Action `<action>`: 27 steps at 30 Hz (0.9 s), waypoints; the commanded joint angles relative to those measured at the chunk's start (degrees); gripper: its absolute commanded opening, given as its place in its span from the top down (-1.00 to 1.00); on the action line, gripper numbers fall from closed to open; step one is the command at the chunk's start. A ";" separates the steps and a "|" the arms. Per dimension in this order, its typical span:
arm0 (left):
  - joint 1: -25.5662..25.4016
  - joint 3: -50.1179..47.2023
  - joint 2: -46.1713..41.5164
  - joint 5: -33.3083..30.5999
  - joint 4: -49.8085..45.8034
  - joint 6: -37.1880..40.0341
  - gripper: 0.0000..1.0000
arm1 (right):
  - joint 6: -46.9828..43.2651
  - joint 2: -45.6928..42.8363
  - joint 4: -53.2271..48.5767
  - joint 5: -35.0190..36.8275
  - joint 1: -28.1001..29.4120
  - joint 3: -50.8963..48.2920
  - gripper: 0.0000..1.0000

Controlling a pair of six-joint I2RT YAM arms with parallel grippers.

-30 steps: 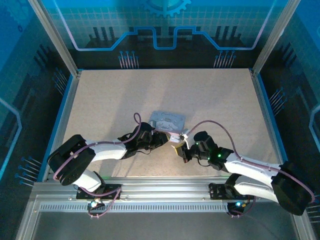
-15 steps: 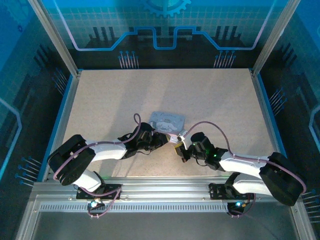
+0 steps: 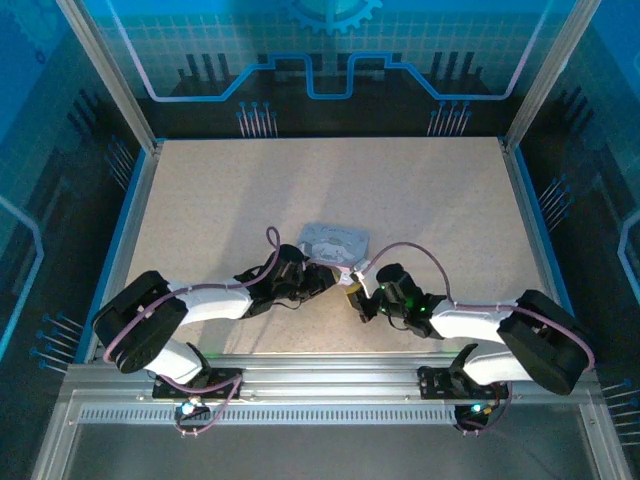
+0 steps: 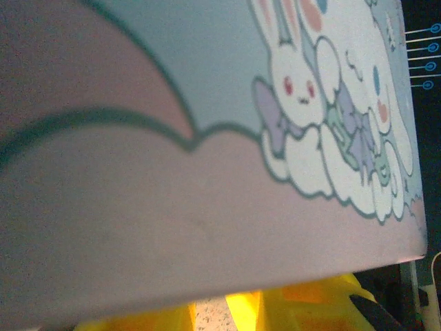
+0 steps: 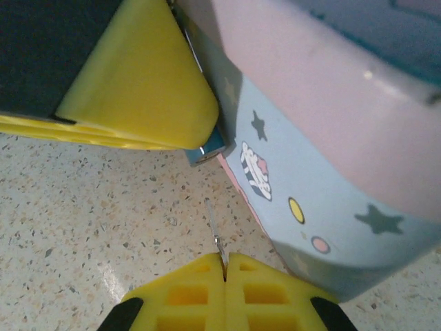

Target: Unlock the padlock with the key

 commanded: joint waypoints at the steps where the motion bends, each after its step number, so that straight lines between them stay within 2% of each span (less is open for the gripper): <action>1: -0.14 1.70 -1.95 1.53 -0.03 -0.61 0.57 | -1.09 0.98 3.53 -0.39 -0.83 2.05 0.94; 12: -0.04 1.59 -2.17 1.46 -0.44 -0.70 0.57 | -1.78 1.61 4.67 -3.85 -3.42 2.73 0.94; 27: 0.02 1.70 -2.35 1.68 -0.62 -1.21 0.57 | -2.12 2.05 6.48 -5.93 -3.72 2.12 0.94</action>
